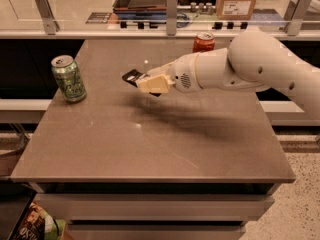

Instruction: Move rxbar chocolate near green can

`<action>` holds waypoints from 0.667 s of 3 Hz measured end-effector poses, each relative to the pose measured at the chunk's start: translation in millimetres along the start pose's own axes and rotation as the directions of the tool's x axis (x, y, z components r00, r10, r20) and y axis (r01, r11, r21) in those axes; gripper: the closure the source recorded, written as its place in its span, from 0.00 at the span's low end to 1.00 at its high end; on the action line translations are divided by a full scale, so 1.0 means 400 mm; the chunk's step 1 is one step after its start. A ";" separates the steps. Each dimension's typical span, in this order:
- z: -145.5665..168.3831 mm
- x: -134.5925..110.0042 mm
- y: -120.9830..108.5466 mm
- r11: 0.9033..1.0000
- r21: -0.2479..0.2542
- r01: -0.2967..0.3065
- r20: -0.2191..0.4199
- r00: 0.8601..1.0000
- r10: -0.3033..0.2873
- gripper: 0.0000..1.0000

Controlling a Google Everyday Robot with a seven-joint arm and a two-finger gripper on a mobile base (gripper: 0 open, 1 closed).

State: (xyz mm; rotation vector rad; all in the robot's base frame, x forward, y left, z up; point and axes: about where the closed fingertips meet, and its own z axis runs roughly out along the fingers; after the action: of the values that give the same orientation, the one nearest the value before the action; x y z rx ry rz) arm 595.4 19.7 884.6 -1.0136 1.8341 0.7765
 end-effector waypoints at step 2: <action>0.099 -0.002 0.148 0.997 -0.080 0.000 -0.007 1.000 0.000 1.00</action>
Offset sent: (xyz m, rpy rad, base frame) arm -0.0509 0.0917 -0.0169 0.0233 0.0412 0.0733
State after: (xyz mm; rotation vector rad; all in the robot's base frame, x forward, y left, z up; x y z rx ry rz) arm 559.3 80.3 875.0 -1.0683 1.8211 0.8530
